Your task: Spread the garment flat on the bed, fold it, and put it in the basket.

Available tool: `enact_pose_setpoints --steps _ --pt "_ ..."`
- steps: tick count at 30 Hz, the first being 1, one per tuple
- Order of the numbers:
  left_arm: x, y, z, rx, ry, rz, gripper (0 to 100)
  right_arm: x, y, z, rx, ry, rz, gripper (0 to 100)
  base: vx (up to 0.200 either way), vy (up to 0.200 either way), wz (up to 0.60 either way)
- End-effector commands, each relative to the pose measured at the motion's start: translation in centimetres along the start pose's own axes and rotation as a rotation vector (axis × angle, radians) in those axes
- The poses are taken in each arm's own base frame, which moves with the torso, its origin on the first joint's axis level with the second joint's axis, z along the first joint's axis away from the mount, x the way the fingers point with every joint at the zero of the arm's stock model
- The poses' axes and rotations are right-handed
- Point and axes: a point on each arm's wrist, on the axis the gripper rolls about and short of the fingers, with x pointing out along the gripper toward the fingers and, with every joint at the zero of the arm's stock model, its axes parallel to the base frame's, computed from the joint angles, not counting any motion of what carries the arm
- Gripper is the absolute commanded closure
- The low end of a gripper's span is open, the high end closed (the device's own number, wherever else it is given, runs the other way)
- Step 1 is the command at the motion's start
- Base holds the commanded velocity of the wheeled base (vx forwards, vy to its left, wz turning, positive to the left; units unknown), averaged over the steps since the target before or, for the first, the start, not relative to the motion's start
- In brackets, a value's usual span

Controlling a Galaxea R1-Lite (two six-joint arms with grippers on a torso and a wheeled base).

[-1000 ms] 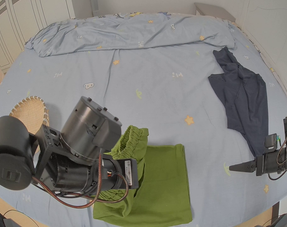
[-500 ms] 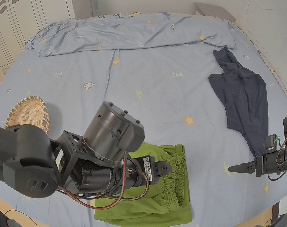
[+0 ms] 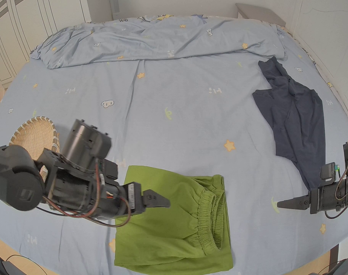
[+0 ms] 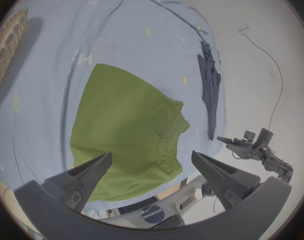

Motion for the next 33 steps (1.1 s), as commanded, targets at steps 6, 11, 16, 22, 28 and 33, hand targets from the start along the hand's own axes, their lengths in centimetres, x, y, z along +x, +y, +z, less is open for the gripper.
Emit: enact_pose_setpoints --steps 6,11,16,22,28,33 --pt "0.0 15.1 0.9 -0.024 0.086 -0.207 0 -0.2 0.2 0.0 -0.007 -0.007 0.005 0 0.000 0.000 0.00" --pt "1.5 16.7 1.2 -0.048 0.079 -0.197 0 -0.2 0.1 -0.1 -0.006 -0.006 0.005 0 0.000 0.000 0.00" --pt "3.6 16.4 0.9 -0.024 0.124 -0.215 0 -0.8 0.5 -0.2 -0.020 -0.032 0.010 0 0.000 0.000 0.00" --pt "4.0 16.4 0.8 -0.016 0.127 -0.218 0 -0.8 0.5 -0.2 -0.020 -0.031 0.009 0 0.000 0.000 0.00" --pt "3.8 16.3 0.8 -0.009 0.119 -0.221 0 -0.7 0.5 -0.3 -0.021 -0.025 0.011 0 0.000 0.000 0.00" --pt "3.5 16.1 0.8 -0.020 0.116 -0.220 0 -0.5 0.6 -0.5 -0.025 -0.013 0.017 0 0.000 0.000 0.00"
